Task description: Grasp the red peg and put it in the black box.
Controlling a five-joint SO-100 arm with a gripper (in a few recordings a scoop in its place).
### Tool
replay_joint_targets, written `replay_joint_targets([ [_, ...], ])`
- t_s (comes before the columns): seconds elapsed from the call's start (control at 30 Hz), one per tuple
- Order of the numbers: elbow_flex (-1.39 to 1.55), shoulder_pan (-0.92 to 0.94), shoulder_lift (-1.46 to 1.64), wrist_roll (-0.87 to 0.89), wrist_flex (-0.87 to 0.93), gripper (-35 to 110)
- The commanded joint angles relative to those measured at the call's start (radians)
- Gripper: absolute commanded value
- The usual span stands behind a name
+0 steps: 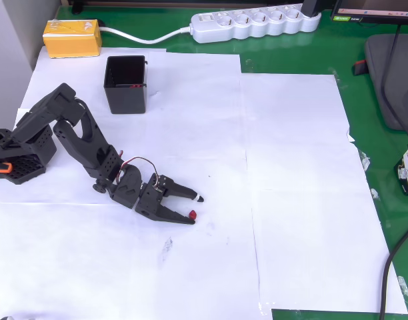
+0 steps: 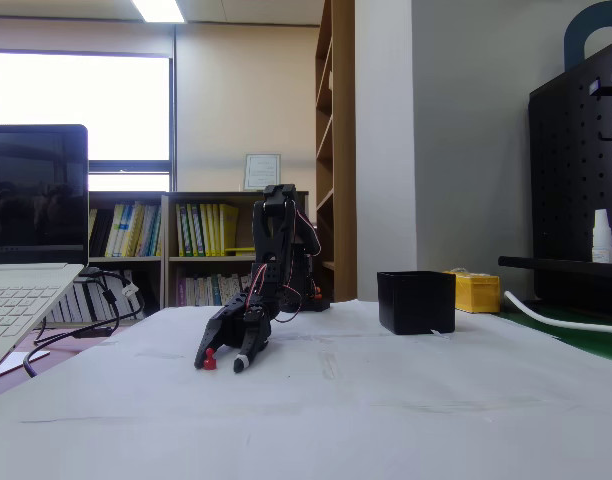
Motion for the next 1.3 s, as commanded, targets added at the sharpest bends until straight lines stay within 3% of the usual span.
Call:
replay_joint_targets([
  [0.0, 0.031, 0.018, -0.002, -0.011, -0.014, 17],
  [1.27, 0.029, 0.023, -0.002, -0.020, -0.017, 0],
])
